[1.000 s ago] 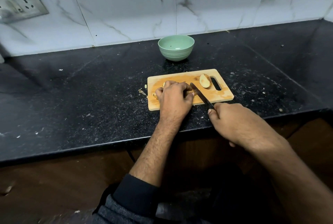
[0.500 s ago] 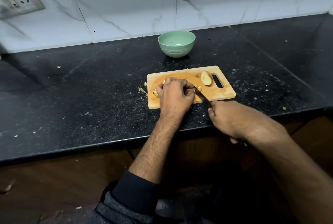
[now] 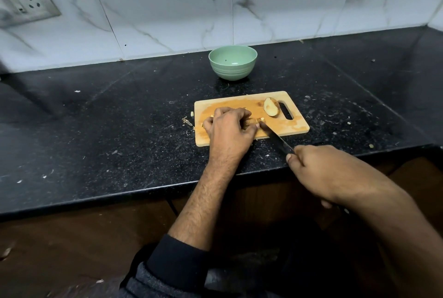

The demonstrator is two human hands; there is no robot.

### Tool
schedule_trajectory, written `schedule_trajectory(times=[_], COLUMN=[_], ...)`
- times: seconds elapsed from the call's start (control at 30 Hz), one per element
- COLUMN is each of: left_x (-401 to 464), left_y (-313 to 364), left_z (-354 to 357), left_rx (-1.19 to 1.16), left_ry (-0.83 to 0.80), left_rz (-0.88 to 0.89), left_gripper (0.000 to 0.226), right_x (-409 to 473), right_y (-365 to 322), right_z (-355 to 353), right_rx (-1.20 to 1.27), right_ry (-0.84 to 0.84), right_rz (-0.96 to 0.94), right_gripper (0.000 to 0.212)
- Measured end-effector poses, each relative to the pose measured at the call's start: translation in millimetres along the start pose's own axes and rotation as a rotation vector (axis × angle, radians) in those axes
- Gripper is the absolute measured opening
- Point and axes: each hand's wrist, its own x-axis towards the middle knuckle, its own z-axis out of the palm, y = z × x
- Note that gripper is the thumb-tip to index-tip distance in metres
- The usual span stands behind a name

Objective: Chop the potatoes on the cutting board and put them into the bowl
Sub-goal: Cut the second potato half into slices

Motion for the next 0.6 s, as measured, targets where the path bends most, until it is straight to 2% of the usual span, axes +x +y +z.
schedule_trajectory(times=[0.17,0.33,0.6], left_x=[-2,-1,4], left_y=[-1,-2,-3], left_z=[-2,-1,1], left_rx=[-0.026,-0.025,-0.016], left_ry=[0.01,-0.012,-0.025], left_rz=[-0.014,-0.048,-0.064], left_gripper=[0.026,0.013,0.015], right_x=[8,24,37], right_y=[-7,-13,-16], right_z=[1,10,10], right_rx=[0.067,0.037,-0.034], right_ry=[0.129,0.107,0.144], right_rz=[-0.045,-0.025,-0.05], right_gripper=[0.036,0.036,0.035])
